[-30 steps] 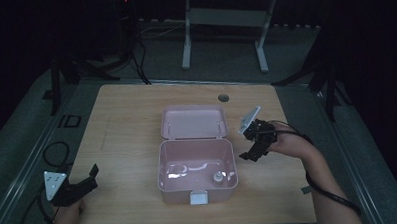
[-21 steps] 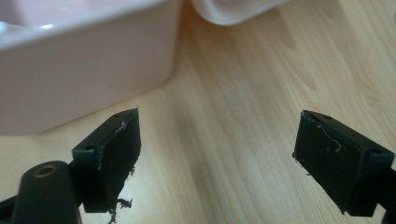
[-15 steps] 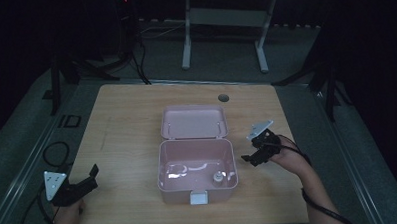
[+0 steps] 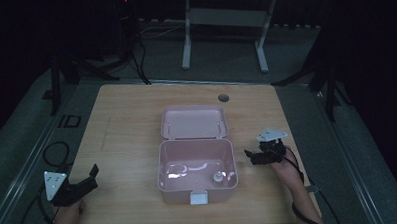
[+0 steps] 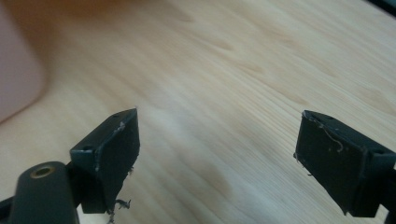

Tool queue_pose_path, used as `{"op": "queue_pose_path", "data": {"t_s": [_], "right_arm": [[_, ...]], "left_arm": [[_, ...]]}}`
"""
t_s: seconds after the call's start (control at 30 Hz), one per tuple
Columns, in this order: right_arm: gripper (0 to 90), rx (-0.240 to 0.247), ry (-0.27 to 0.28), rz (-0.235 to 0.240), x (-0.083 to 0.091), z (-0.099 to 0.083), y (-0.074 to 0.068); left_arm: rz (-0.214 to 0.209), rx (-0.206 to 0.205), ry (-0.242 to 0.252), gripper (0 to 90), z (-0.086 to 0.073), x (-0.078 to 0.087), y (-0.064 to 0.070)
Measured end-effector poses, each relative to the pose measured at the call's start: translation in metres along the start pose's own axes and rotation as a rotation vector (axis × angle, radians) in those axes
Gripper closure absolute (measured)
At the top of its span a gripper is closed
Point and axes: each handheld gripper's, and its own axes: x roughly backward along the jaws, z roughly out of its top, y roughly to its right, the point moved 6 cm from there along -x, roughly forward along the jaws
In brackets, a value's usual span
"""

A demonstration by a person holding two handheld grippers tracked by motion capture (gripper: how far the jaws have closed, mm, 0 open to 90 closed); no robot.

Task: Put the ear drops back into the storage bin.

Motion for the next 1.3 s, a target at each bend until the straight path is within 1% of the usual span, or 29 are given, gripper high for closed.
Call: {"op": "queue_pose_path", "data": {"t_s": [0.17,0.23,0.33,0.4,0.53,0.6,0.73,0.87,0.93,1.0,1.07,1.3], "right_arm": [[13.1,-0.11,0.029,-0.111,-0.001,-0.012,0.004],[12.8,-0.146,0.046,-0.143,-0.001,-0.016,0.006],[12.7,-0.2,0.085,-0.174,0.002,-0.02,0.009],[12.8,-0.242,0.114,-0.181,0.005,-0.022,0.011],[12.8,-0.264,0.136,-0.215,0.009,-0.027,0.013],[12.8,-0.276,0.144,-0.219,0.012,-0.03,0.015],[12.8,-0.315,0.162,-0.225,0.016,-0.037,0.02],[12.9,-0.348,0.165,-0.243,0.019,-0.043,0.022],[12.9,-0.356,0.177,-0.235,0.02,-0.044,0.022],[12.9,-0.364,0.18,-0.239,0.019,-0.046,0.023],[12.9,-0.375,0.175,-0.224,0.019,-0.047,0.023],[12.9,-0.401,0.191,-0.221,0.02,-0.049,0.027]], "left_arm": [[0.001,-0.001,0.0,0.5,0.0,0.0,0.0],[0.001,0.0,0.001,0.5,0.0,0.0,0.0],[0.001,-0.001,0.001,0.5,0.0,0.0,0.0],[0.002,0.0,0.001,0.5,0.0,0.0,0.0],[0.001,-0.001,0.001,0.5,0.0,0.0,0.0],[0.001,-0.001,0.002,0.5,0.0,0.0,0.0],[0.0,0.0,0.001,0.5,0.0,0.0,0.0],[0.0,0.0,0.002,0.5,0.0,0.0,0.0],[0.0,-0.001,0.001,0.5,0.0,0.0,0.0],[0.0,0.0,0.003,0.5,0.0,0.0,0.0],[-0.001,0.0,0.003,0.5,0.0,0.0,0.0],[-0.002,0.001,0.003,0.5,0.0,0.0,0.0]]}}
